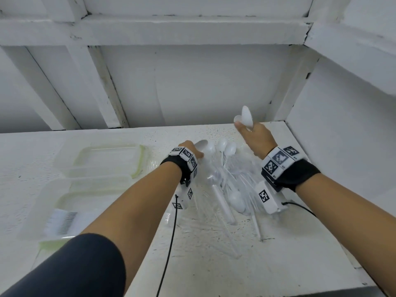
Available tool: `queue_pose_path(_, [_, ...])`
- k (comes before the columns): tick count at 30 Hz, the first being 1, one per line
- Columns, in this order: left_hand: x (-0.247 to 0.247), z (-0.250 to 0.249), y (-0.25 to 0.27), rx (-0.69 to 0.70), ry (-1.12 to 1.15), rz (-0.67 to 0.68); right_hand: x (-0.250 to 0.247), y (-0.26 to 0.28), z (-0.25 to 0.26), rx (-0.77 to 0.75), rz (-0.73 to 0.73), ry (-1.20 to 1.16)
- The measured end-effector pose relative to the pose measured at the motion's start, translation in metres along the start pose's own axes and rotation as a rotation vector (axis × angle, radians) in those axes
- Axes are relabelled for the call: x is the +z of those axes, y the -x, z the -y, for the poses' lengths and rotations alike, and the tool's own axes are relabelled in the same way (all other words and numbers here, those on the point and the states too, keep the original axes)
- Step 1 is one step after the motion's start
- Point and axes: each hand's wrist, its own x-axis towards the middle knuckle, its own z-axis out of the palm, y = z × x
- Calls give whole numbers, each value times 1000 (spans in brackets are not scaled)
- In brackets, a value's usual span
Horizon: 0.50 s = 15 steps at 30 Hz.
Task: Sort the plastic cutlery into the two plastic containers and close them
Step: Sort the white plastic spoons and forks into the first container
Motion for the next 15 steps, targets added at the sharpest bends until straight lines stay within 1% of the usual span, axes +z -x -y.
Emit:
queue_pose_path(3, [10, -5, -4, 2, -49, 37, 1, 2, -8, -4, 86, 79])
queue_pose_path(6, [13, -7, -7, 0, -66, 59, 5, 0, -13, -5, 117, 96])
queue_pose_path(8, [13, -4, -9, -15, -24, 72, 9, -1, -12, 2, 121, 115])
queue_pose_path(11, [14, -2, -8, -21, 5, 78, 16, -5, -9, 28, 147, 69])
queue_pose_path(15, [20, -4, -4, 15, -70, 88, 25, -11, -7, 67, 187, 2])
